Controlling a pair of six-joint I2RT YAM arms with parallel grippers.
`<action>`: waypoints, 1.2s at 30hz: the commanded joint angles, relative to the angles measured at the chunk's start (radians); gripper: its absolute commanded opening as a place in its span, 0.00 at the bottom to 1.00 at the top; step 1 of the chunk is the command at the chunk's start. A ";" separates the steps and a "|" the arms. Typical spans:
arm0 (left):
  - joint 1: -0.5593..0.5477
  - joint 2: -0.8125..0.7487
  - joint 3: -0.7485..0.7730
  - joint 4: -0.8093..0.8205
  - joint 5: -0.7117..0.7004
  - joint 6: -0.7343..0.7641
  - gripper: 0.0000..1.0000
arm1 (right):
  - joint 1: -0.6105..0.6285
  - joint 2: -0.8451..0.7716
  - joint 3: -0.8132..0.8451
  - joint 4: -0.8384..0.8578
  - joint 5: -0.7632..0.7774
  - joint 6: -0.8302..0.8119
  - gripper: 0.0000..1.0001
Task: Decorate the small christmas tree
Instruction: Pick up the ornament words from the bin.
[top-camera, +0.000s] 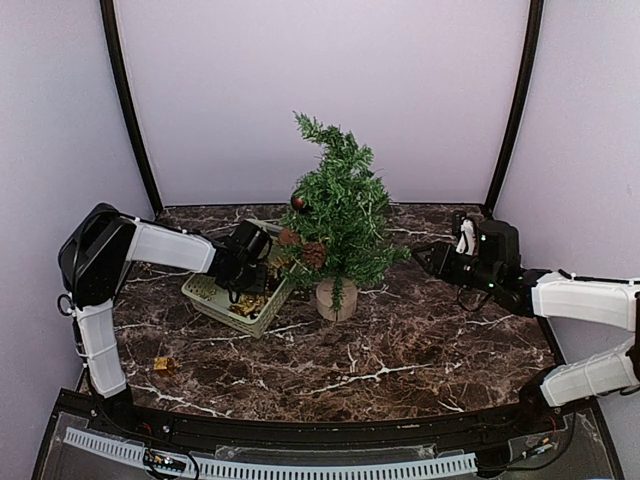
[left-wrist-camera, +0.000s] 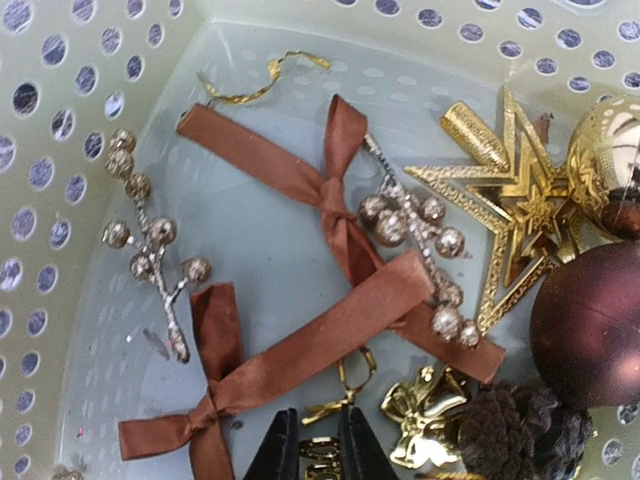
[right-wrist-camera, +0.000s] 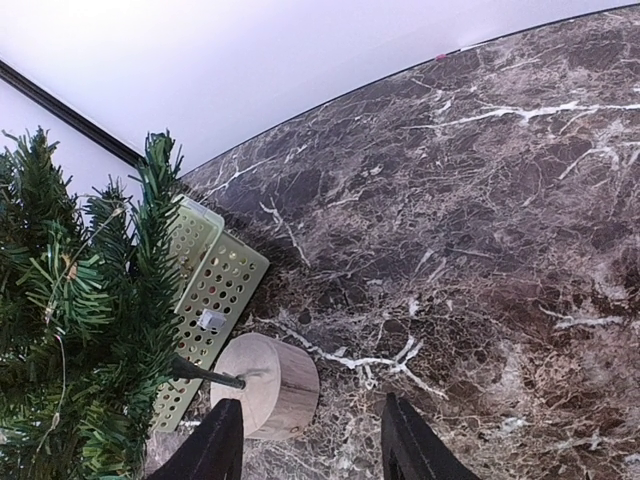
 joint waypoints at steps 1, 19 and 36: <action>-0.003 -0.065 -0.050 -0.060 -0.048 -0.037 0.10 | -0.006 -0.031 -0.009 0.003 0.025 -0.013 0.48; -0.003 -0.559 -0.159 0.033 -0.193 0.026 0.09 | -0.005 -0.167 0.111 -0.141 0.062 -0.086 0.49; -0.003 -0.916 -0.155 0.125 0.308 0.200 0.14 | 0.116 -0.225 0.431 -0.308 -0.201 -0.290 0.51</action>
